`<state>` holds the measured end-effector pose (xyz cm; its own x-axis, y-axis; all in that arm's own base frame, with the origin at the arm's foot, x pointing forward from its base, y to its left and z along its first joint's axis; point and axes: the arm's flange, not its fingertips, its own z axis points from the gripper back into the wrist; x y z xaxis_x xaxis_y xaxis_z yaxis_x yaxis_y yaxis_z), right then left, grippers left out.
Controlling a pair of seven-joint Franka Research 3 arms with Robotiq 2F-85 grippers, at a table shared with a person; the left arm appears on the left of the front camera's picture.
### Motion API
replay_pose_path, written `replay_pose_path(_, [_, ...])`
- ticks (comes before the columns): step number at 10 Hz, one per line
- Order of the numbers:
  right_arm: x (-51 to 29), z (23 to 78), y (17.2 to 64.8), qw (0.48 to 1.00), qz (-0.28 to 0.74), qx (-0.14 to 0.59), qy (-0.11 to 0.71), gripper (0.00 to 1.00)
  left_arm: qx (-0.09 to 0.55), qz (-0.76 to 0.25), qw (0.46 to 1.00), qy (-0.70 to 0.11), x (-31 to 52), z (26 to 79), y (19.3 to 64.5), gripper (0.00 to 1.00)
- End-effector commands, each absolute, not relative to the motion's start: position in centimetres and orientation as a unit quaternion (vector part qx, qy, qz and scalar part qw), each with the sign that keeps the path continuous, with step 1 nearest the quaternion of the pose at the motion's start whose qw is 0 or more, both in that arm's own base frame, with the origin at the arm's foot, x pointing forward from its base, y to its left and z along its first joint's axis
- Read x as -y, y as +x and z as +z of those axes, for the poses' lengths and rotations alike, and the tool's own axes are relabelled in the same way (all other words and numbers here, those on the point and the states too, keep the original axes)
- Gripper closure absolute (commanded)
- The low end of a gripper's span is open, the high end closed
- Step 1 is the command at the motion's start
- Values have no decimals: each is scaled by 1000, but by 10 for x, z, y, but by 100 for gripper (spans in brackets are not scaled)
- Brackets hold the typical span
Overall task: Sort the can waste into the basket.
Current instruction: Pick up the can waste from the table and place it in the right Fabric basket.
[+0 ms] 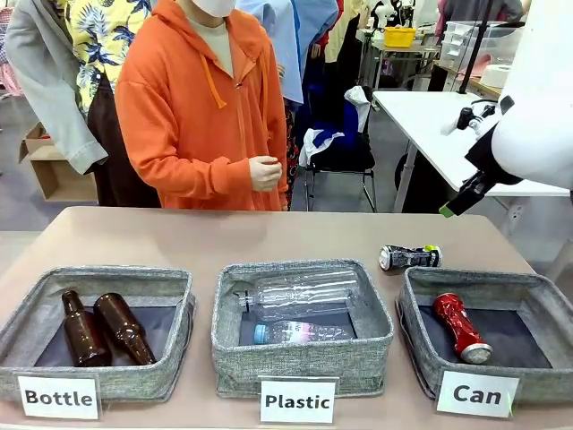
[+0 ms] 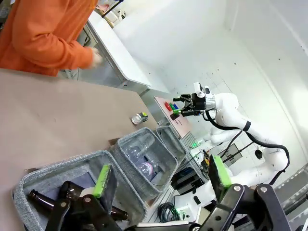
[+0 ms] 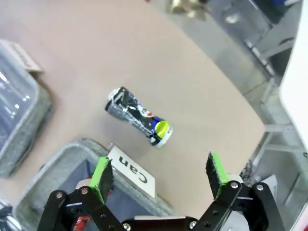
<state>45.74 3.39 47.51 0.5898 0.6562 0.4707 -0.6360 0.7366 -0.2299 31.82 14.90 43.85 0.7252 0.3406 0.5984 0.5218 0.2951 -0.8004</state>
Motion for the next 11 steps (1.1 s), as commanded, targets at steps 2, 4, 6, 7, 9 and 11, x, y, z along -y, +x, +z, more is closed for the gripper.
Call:
replay_pose_path(2, [-43,468,466,829,512,224,-38,0,363,-59,717,-591,-149,442,317,0])
replay_pose_path(4, [-67,449,528,604,791,88,32,0,363,-59,717,-591,-149,442,317,0])
replay_pose_path(6, [-74,428,570,552,831,25,57,0,363,-59,717,-591,-149,442,317,0])
replay_pose_path(7, [-78,413,590,537,842,3,50,0,363,-59,717,-591,-149,442,317,0])
replay_pose_path(9, [-80,395,609,545,836,-15,55,0,363,-59,717,-591,-149,442,317,0])
replay_pose_path(11, [-78,372,620,567,820,-43,67,0,363,-59,717,-591,-149,442,317,0])
